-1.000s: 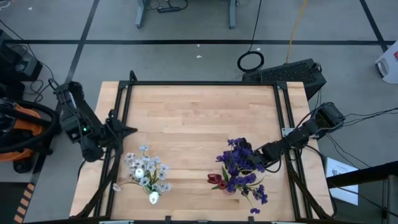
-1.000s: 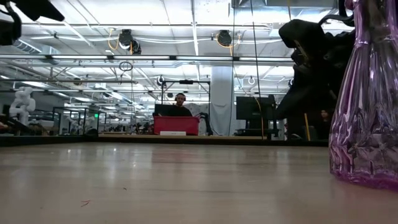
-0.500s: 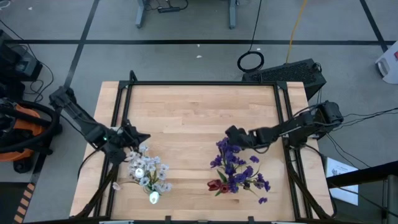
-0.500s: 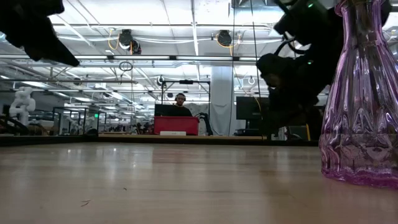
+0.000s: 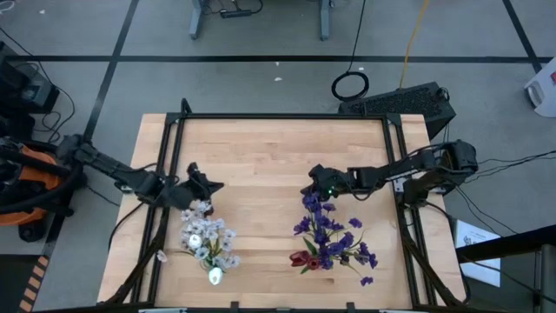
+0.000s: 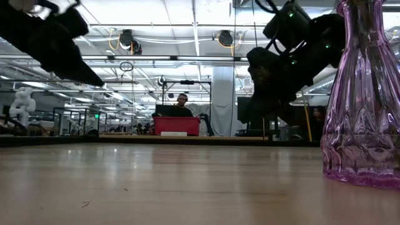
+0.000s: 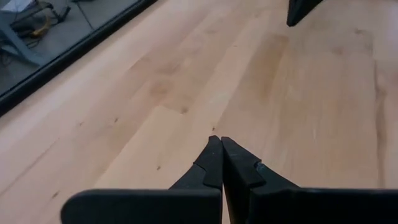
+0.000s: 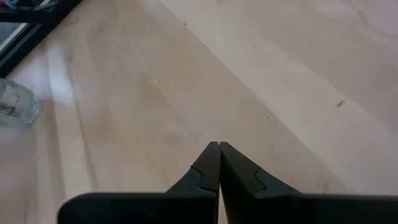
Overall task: Sort flowers into vase by color
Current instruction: Return to Home Position
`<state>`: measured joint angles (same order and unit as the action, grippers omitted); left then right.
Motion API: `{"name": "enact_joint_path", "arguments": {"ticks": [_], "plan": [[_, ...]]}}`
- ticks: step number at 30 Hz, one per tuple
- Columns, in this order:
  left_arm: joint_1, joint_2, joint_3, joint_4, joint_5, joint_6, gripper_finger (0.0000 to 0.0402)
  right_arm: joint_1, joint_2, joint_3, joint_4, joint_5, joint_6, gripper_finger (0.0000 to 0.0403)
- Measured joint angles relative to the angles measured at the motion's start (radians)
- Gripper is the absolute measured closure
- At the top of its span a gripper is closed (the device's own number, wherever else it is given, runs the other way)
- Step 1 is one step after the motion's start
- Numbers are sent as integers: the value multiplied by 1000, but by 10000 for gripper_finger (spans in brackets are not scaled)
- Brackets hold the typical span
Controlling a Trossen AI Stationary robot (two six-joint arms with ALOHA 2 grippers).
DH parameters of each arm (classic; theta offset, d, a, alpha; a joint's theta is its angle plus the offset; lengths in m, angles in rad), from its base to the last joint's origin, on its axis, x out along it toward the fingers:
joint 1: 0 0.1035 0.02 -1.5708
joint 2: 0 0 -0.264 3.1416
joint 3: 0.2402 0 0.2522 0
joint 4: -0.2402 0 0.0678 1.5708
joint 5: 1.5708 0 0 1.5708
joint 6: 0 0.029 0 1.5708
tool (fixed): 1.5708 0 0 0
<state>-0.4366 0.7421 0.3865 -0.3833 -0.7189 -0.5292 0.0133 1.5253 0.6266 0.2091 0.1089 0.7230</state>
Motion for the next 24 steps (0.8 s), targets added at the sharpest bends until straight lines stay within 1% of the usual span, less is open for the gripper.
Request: {"name": "enact_joint_path", "arguments": {"ticks": [1, 3, 6, 8, 10, 13, 15, 19, 22, 24], "plan": [[41, 0, -22, 55, 37, 46, 402, -18, 0, 0, 0, -24, -8, 403], [129, 0, -76, 206, 144, 147, 402, -51, 0, 0, 1, -54, -18, 403], [262, 0, -158, 452, 304, 276, 402, -87, 0, 0, 5, -63, -24, 403], [334, 0, -203, 614, 405, 330, 402, -101, 0, 0, 4, -64, -21, 403], [384, -1, -229, 712, 496, 370, 402, -106, 0, 0, 0, -66, -10, 403], [421, -17, -257, 738, 587, 395, 402, -106, 0, 0, -1, -66, -14, 403], [425, -39, -282, 728, 614, 394, 402, -106, 0, 0, -7, -66, -19, 403], [424, -121, -320, 676, 614, 359, 402, -106, 0, 0, -28, -90, 2, 403], [423, -210, -336, 671, 613, 339, 402, -106, 0, 0, -47, -92, 18, 403], [423, -276, -336, 629, 612, 330, 402, -106, 0, 0, -59, -90, 28, 403]]}}
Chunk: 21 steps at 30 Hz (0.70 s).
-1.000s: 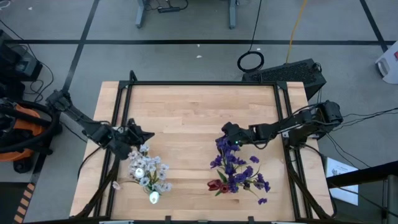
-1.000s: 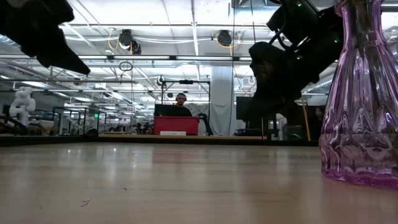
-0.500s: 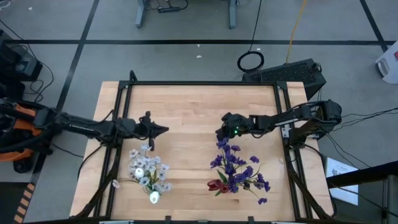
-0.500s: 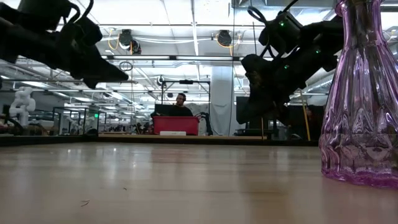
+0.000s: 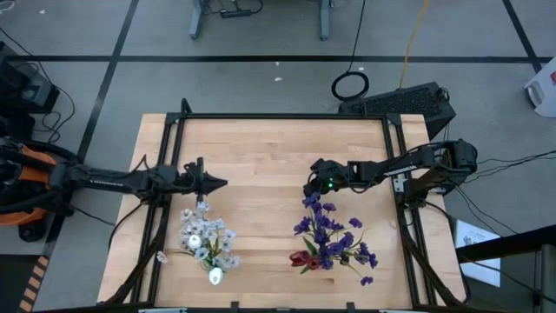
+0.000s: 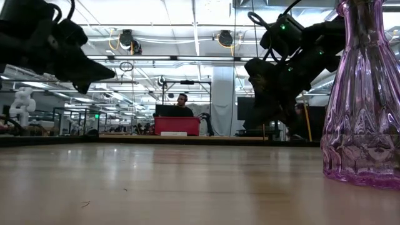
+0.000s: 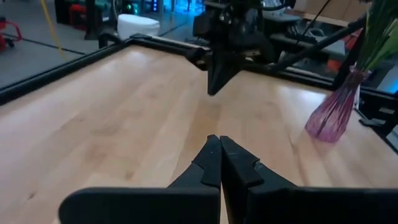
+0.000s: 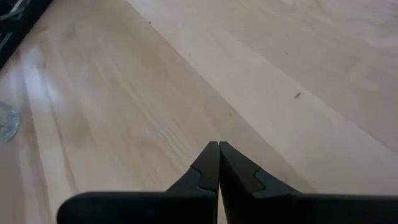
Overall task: Sort flowers into vase by color
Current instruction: Return to Home Position
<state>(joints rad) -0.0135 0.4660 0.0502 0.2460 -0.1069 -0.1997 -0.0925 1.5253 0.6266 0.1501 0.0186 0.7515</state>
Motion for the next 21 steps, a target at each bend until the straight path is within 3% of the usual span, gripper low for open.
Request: {"name": "enact_joint_path", "arguments": {"ticks": [5, 12, 21], "plan": [[0, -175, 0, -199, -2, -36, 402, 0, 0, 0, 1, 2, 13, 403], [0, -393, 5, -349, 3, -80, 402, 0, 0, 0, 0, 3, 14, 403], [0, -443, 8, -370, 42, 4, 402, 1, 0, 0, -8, -20, 69, 403]]}}
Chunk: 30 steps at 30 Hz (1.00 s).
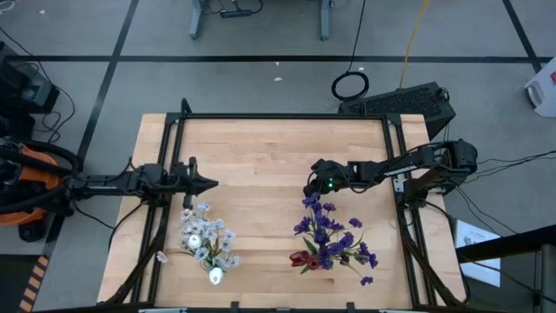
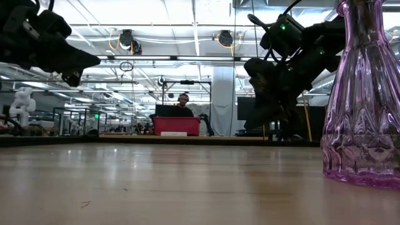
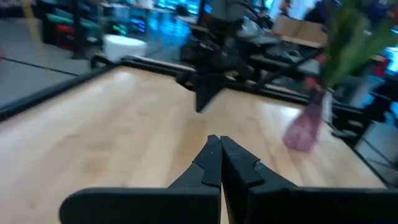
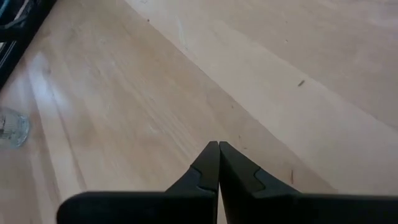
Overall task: Sort flowers into vase by color
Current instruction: Return to Home Position
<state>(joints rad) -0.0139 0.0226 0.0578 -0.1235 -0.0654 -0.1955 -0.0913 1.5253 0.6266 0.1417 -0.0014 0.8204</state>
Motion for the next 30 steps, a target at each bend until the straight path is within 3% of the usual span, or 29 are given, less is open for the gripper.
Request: {"name": "enact_joint_path", "arguments": {"ticks": [4, 17, 21, 30], "plan": [[-2, 9, 1, -12, 69, 21, 402, 11, 0, 0, -1, -2, 3, 403], [-6, 106, 0, -12, 70, 79, 402, 41, 0, 0, 2, 3, -102, 403], [-6, 143, -26, 67, 72, 74, 402, 41, 0, 0, 4, 1, -127, 403], [-6, 180, -28, 70, 71, 74, 402, 41, 0, 0, 4, -57, -157, 403]]}}
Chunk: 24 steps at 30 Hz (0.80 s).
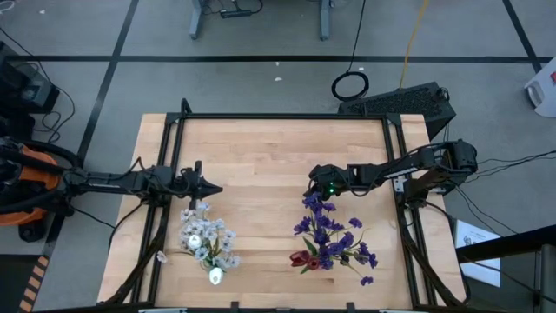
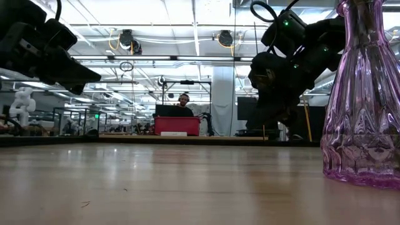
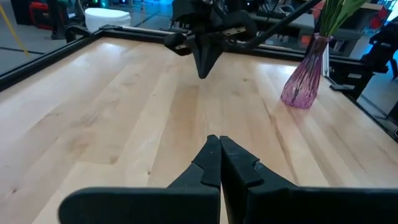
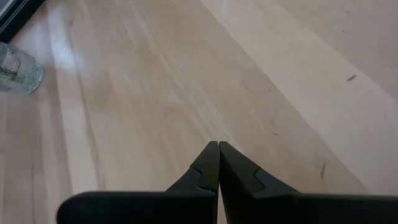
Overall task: Sort flowers into vase by color
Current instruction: Return to Home Position
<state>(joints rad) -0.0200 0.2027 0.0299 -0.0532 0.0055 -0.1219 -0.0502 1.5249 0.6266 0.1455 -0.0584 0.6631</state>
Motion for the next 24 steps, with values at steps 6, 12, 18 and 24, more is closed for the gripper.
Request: {"name": "enact_joint_path", "arguments": {"ticks": [6, 12, 18, 24], "plan": [[0, -26, 0, 1, -1, -3, 402, 0, 0, 0, 0, 0, 2, 403], [0, -90, 0, 0, -6, 5, 402, 0, 0, 0, 0, 0, 5, 403], [0, -136, 0, 0, -9, 32, 402, 0, 0, 0, 0, 5, 31, 403], [0, -173, 0, 0, -11, 50, 401, 0, 0, 0, 0, 5, 32, 403]]}}
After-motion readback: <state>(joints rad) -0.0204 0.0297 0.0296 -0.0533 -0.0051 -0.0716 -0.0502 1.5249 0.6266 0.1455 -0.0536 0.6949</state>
